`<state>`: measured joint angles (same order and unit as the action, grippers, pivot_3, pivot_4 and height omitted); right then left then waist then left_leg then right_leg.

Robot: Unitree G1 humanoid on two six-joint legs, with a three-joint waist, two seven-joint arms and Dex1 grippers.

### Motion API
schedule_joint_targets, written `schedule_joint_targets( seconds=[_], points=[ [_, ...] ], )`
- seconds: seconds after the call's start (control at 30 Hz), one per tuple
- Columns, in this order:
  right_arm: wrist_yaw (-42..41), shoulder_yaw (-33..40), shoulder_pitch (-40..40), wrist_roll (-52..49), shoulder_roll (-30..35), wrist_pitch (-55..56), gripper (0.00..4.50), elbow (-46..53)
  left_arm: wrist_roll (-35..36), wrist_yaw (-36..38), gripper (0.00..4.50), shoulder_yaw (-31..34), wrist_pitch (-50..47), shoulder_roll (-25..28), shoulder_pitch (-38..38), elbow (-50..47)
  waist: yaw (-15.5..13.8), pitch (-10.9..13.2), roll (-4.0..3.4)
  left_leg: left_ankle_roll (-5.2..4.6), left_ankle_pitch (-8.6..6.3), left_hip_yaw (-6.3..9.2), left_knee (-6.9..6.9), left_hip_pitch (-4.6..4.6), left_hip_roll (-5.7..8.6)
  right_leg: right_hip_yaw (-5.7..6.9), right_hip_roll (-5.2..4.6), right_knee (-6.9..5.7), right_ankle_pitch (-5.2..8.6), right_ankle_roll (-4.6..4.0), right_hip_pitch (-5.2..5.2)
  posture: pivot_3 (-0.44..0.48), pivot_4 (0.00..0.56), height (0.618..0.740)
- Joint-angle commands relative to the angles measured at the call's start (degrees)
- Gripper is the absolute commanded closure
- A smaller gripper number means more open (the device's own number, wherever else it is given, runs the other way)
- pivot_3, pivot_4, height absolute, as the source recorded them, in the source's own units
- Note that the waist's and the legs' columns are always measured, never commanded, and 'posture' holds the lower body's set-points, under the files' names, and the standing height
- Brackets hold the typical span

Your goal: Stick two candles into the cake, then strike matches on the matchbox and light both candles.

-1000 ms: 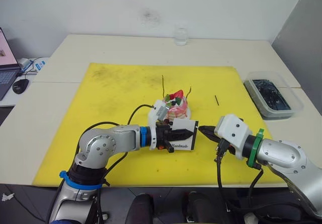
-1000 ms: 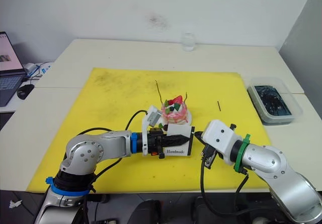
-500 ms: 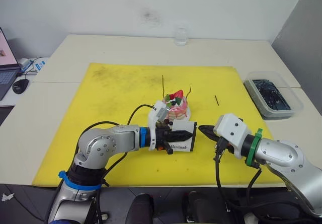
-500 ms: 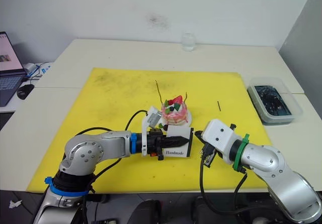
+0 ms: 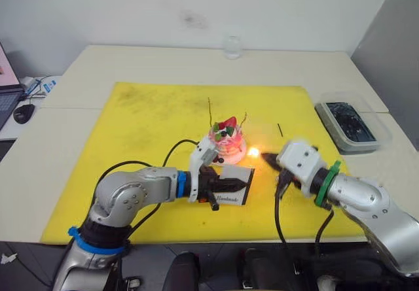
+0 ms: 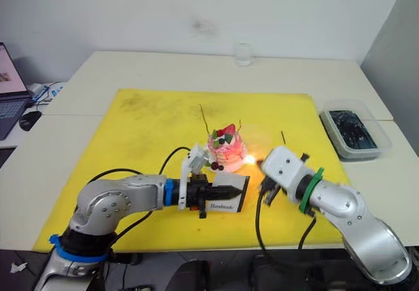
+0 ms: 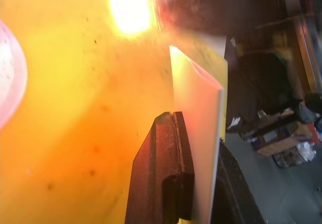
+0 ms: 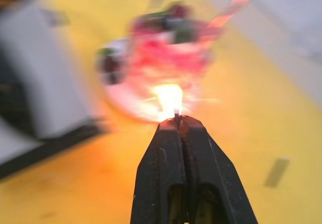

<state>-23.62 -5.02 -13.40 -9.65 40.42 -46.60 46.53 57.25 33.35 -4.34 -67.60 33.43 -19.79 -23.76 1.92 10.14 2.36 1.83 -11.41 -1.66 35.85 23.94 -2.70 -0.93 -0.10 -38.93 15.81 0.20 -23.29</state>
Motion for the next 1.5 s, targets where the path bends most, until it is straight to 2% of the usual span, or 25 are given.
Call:
schedule_joint_targets(
  seconds=[0.03, 0.17, 0.33, 0.47, 0.77, 1.03, 1.5],
  points=[
    [-0.26, 3.44, -2.63, 0.11, -0.39, 2.48, 4.47, 1.58, 1.46, 0.45, 4.50, 8.12, -1.19, 5.39, 5.45, -1.84, -0.03, 0.01, -0.01, 0.00, 0.00, 0.04, -0.03, 0.00, -0.01, 0.05, 0.01, 0.00, 0.01, -0.02, 0.00, 0.000, 0.150, 0.740],
    [-1.90, 0.08, -6.32, -1.87, -2.60, 0.92, 4.47, 2.33, 2.21, 1.14, 4.50, 13.05, -0.61, 8.45, 11.04, -1.38, -0.25, 0.01, -0.03, 0.00, 0.00, 0.13, -0.09, -0.03, -0.09, 0.13, 0.04, -0.02, 0.07, -0.12, -0.02, 0.000, 0.150, 0.740],
    [-3.22, -3.95, -10.69, -2.72, -5.04, -0.22, 4.47, 1.62, 2.29, -0.06, 4.50, 15.25, 0.13, 7.20, 12.69, -0.14, -0.44, 0.02, -0.02, -0.01, 0.00, 0.02, -0.02, 0.01, 0.00, 0.06, -0.17, 0.02, 0.04, -0.07, 0.02, 0.000, 0.150, 0.740],
    [-4.12, -7.51, -16.08, -3.31, -7.52, -0.44, 4.47, 0.02, 5.31, -0.30, 4.50, 17.54, -0.90, 6.08, 12.35, 1.20, -0.37, 0.02, -0.02, -0.01, 0.00, 0.00, 0.02, 0.00, 0.00, 0.06, -0.20, 0.02, 0.01, -0.03, 0.03, 0.000, 0.150, 0.740],
    [-0.66, -14.44, -23.72, 2.82, -15.04, 2.84, 4.47, -8.92, 6.36, 1.09, 4.50, 17.12, -1.35, 7.04, 12.77, 1.94, -0.33, 0.01, -0.02, -0.01, 0.00, 0.02, -0.03, 0.02, -0.05, 0.06, -0.12, -0.02, 0.04, -0.09, -0.02, 0.000, 0.150, 0.740],
    [-0.53, -16.57, -24.47, 6.87, -18.53, 7.17, 4.47, -13.78, 6.26, 1.10, 4.50, 16.46, -1.54, 6.80, 11.44, 2.30, -0.32, 0.02, -0.03, -0.01, 0.00, 0.03, -0.02, 0.02, -0.05, 0.08, -0.13, -0.03, 0.04, -0.09, -0.02, 0.000, 0.150, 0.740],
    [-0.56, -14.81, -24.22, 9.54, -21.43, 9.17, 4.47, -16.67, 5.47, 1.16, 4.50, 15.18, -0.92, 6.20, 11.05, 2.24, -0.32, 0.02, -0.03, -0.01, 0.00, 0.02, -0.02, 0.01, -0.06, 0.08, -0.13, -0.04, 0.04, -0.09, -0.02, 0.000, 0.150, 0.740]
  ],
)
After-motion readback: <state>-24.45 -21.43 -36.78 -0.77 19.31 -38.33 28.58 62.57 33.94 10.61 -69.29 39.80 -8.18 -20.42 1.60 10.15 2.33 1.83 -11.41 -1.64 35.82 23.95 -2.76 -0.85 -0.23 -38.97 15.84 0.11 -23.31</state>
